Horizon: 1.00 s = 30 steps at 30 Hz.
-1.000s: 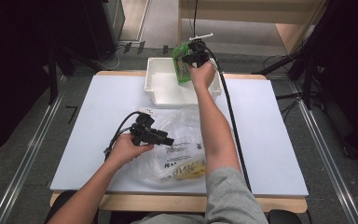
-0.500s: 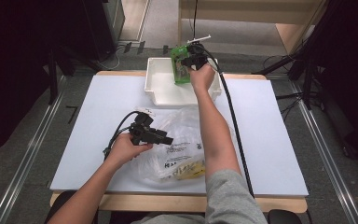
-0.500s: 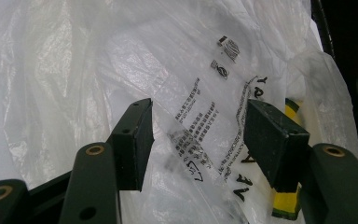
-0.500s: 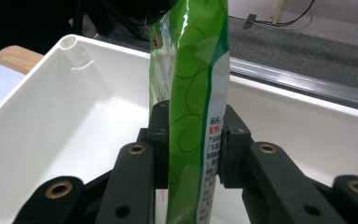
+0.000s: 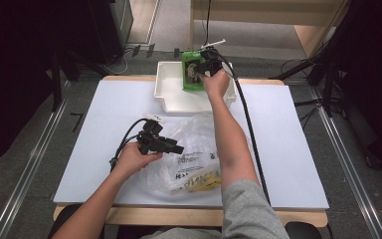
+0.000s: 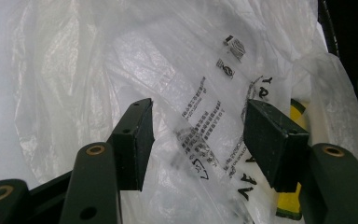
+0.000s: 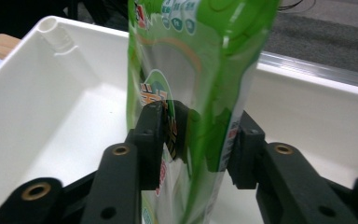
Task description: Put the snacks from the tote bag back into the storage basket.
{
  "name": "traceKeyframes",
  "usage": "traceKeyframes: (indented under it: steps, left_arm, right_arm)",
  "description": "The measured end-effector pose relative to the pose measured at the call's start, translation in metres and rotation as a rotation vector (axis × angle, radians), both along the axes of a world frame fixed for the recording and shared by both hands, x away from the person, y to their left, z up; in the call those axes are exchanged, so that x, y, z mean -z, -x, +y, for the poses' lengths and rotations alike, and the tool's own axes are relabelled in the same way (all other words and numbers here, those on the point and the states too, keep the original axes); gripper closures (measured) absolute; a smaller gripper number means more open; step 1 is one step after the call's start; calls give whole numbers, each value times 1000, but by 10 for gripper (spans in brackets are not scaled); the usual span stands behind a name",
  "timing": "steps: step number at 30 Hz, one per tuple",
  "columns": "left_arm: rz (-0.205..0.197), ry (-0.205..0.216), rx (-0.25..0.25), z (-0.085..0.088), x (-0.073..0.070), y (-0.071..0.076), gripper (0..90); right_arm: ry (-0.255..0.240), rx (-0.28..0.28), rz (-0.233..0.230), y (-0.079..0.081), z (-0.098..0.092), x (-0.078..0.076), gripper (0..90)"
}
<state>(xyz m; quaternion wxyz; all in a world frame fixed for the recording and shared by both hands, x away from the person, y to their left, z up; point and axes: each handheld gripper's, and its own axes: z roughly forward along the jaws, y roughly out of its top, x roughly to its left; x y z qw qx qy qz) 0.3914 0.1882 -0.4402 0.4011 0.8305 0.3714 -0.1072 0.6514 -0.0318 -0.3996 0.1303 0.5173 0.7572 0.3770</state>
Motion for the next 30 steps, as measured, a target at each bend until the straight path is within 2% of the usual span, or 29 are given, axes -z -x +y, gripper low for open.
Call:
traceKeyframes:
  steps: [6,8,16,30]
  left_arm:
    - [-8,6,-4,2,-1,1,439]
    - [-9,-7,-3,3,-1,1,439]
    - [-12,1,-9,5,-2,3,439]
    - [-7,0,-7,4,-1,3,438]
  right_arm:
    - [13,7,34,-2,1,9,563]
    - [22,6,33,-3,1,10,555]
    - [69,35,24,-3,4,11,517]
    - [82,47,36,-4,4,13,491]
